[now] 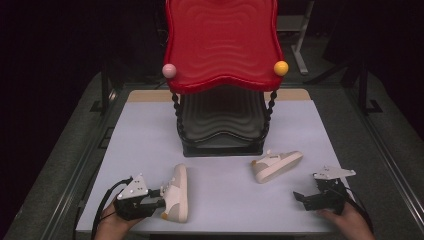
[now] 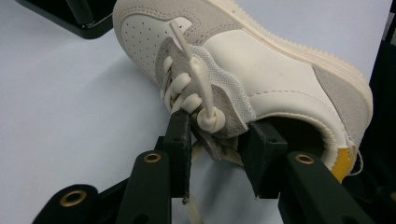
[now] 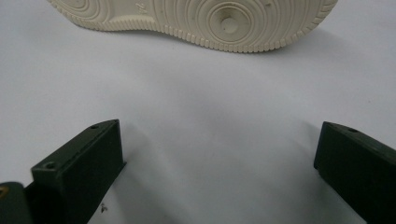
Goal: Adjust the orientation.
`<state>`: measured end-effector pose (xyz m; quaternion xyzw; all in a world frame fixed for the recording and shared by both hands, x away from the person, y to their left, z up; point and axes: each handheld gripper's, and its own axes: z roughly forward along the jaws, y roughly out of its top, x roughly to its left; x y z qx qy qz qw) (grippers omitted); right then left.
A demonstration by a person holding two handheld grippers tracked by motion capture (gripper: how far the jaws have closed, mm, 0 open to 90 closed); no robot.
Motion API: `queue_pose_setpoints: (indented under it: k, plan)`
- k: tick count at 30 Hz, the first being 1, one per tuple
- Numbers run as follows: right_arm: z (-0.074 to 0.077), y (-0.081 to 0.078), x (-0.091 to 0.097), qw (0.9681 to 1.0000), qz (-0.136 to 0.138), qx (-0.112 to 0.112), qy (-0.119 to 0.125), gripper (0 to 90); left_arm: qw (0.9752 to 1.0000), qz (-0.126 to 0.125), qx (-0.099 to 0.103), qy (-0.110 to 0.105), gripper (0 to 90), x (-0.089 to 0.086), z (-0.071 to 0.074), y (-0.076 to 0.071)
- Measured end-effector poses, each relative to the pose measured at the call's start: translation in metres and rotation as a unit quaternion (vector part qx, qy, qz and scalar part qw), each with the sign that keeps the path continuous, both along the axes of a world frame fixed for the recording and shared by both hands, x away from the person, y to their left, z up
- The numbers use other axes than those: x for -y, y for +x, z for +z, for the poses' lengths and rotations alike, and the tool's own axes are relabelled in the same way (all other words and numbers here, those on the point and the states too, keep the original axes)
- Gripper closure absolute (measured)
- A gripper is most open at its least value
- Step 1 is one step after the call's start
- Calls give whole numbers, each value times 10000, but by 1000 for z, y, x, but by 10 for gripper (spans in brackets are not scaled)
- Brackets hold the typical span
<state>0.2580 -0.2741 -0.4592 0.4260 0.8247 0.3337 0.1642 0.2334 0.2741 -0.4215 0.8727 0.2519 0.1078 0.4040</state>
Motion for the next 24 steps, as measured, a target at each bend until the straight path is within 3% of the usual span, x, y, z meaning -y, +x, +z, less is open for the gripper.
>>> queue_pose_setpoints:
  k: [8, 12, 13, 17, 24]
  plan:
    - [0, 0, 0, 10000, 6, 6, -2, 6, 9995, -61, 276, -170, 716, 17, 12, 3]
    - [0, 0, 0, 10000, 3, 7, -1, 6, 9990, -96, 408, -151, 766, 24, 16, 4]
    - [0, 0, 0, 10000, 0, 3, -1, 5, 9990, -111, 339, -281, 778, 25, 16, 6]
    - [0, 0, 0, 10000, 1, 4, 0, 6, 9982, -235, 310, -454, 779, 36, 19, 10]
    - [0, 0, 0, 10000, -3, 8, 2, 6, 9971, -530, 342, -424, 777, 59, 19, 14]
